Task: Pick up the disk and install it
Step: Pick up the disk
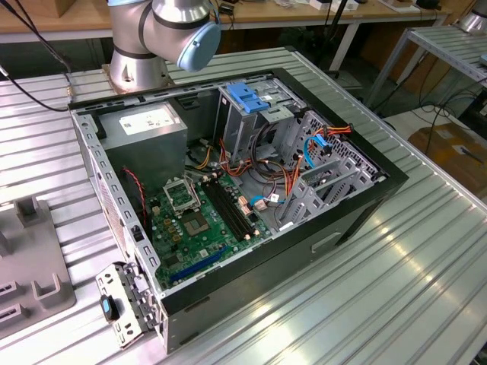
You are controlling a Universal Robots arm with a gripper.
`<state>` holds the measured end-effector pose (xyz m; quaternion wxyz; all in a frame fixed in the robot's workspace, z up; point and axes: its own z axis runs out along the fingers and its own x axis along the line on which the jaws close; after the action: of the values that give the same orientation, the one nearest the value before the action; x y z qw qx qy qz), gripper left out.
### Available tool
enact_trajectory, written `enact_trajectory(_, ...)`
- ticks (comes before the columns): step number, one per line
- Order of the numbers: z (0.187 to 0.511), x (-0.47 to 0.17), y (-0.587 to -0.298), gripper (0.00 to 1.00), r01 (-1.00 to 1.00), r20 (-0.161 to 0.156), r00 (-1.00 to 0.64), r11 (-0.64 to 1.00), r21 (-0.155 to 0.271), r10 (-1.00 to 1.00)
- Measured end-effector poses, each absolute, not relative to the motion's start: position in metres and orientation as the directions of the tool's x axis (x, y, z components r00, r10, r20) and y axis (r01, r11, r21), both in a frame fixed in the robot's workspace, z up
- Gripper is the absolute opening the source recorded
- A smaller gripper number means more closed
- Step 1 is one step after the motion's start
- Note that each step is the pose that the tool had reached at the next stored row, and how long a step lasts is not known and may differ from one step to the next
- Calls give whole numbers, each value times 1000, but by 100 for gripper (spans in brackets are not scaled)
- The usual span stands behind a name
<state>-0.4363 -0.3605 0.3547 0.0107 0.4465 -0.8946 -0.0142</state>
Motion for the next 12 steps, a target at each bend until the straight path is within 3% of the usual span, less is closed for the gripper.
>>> enact_trajectory(12, 354, -435, -361, 11, -799, 7, -601, 601, 35, -799)
